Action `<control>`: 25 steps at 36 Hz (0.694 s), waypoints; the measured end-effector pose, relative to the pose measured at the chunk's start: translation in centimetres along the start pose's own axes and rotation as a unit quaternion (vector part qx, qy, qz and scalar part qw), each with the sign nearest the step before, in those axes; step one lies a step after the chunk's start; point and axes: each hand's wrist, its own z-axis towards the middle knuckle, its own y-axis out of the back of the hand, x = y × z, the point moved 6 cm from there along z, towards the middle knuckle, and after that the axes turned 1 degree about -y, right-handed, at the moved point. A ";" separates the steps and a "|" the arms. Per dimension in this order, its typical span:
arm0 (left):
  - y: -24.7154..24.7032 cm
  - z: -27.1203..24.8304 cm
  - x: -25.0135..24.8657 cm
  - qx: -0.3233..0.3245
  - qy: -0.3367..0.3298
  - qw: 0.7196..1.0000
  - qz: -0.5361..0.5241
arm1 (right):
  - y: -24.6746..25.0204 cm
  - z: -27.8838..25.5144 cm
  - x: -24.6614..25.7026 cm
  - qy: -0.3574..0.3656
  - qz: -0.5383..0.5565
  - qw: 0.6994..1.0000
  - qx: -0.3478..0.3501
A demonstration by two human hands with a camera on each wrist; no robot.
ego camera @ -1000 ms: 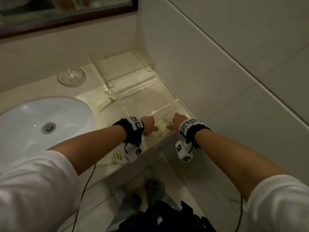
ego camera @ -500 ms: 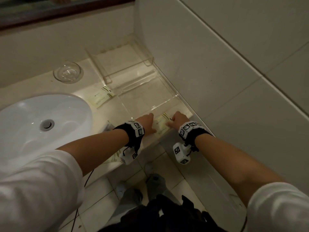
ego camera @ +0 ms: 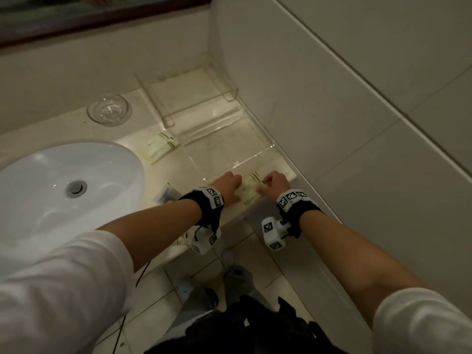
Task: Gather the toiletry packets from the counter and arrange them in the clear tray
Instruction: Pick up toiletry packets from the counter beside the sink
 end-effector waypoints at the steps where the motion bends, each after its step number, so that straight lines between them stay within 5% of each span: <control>1: 0.1 0.0 0.0 -0.001 -0.004 1.000 -0.002 | 0.1 0.0 -0.1 0.001 -0.002 1.000 -0.001; 13: 2.1 -1.5 0.4 -0.029 -0.025 0.997 -0.065 | 1.4 -0.4 1.1 0.042 0.006 0.999 0.004; 25: 8.3 -3.6 4.6 -0.186 0.041 0.954 -0.232 | 2.4 -0.8 6.8 0.100 0.124 0.987 -0.029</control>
